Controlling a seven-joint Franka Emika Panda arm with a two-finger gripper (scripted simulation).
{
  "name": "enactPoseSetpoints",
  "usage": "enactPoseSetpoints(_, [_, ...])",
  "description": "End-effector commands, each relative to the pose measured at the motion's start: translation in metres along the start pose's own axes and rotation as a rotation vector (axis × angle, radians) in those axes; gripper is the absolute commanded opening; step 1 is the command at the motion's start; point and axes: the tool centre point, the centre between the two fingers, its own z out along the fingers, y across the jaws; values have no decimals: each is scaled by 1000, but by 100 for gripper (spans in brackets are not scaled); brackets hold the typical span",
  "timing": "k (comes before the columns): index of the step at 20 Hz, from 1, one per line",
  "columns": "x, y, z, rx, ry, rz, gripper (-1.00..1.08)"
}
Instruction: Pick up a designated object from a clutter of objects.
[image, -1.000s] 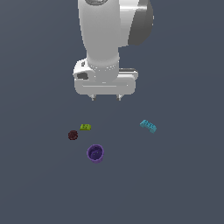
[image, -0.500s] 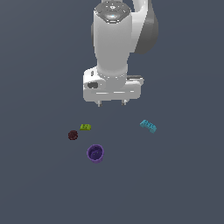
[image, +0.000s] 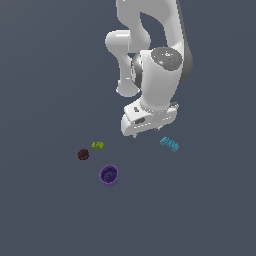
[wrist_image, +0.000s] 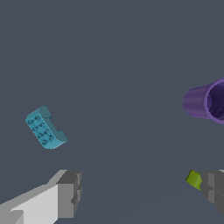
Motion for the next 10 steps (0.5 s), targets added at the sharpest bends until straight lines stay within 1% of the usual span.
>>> enactPoseSetpoints(1, [7, -26, 23, -7, 7, -100, 100])
enactPoseSetpoints(6, [14, -79, 66, -9, 24, -289, 100])
enactPoseSetpoints(10, [14, -113, 91, -3, 37, -405, 100])
